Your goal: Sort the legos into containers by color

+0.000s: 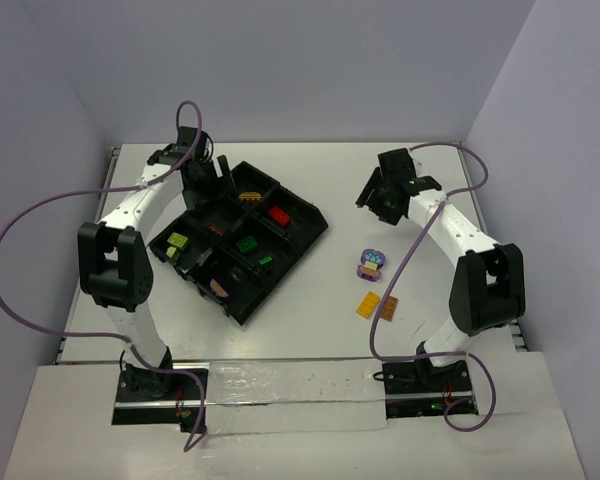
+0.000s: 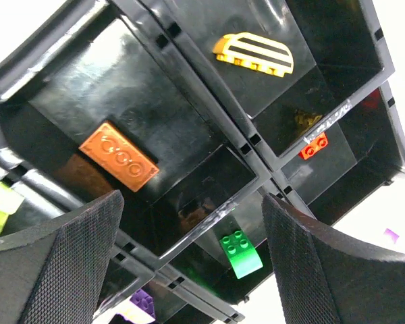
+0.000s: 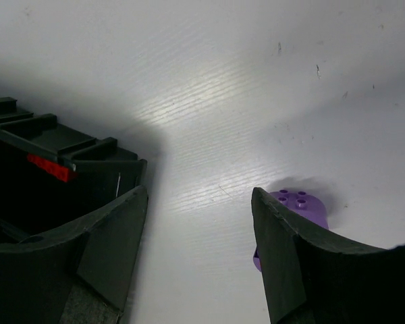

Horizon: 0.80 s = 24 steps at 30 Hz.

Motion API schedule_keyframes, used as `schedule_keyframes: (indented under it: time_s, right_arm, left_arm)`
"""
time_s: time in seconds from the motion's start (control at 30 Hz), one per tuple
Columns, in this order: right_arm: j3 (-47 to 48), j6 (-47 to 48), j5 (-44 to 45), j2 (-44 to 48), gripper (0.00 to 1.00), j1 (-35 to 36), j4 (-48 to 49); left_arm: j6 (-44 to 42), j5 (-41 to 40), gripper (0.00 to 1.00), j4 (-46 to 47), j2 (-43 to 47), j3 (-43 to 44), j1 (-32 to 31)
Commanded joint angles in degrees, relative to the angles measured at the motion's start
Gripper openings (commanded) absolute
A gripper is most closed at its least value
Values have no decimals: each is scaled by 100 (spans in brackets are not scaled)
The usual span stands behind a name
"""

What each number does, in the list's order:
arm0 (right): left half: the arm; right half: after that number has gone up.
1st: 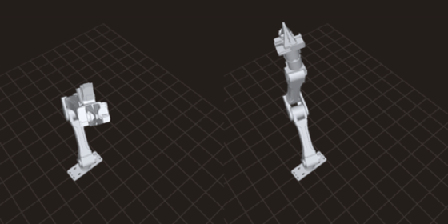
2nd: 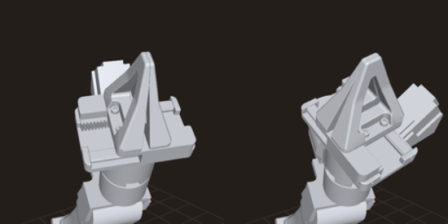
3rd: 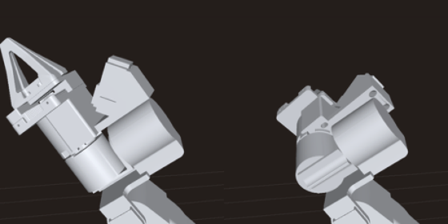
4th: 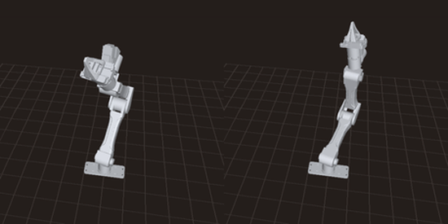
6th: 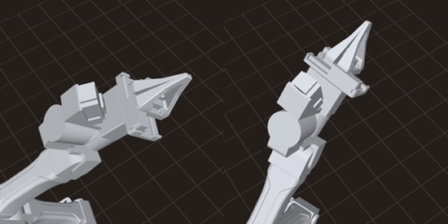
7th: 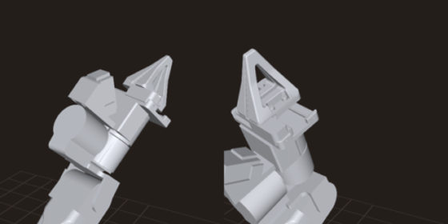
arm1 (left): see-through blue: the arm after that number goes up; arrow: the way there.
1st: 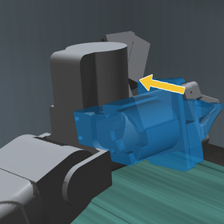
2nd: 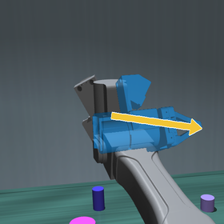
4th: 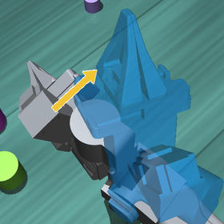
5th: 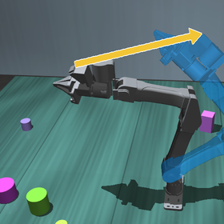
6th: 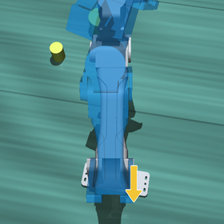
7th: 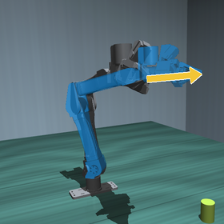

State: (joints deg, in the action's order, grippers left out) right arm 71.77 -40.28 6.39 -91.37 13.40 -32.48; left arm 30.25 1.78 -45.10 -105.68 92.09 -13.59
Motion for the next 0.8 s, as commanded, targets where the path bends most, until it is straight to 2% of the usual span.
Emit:
schedule_keyframes:
  time_s: [0.0, 0.4, 0.77]
  right_arm:
    - [494, 184, 225, -184, 70, -129, -223]
    - [1010, 323, 174, -450, 70, -355, -486]
    - [1585, 601, 81, -751, 70, -527, -699]
  left_arm:
    - [-34, 352, 91, -136, -233, 262, -115]
    - [68, 228, 90, -424, -970, 595, -144]
    - [73, -468, 87, -649, -1184, 691, -144]
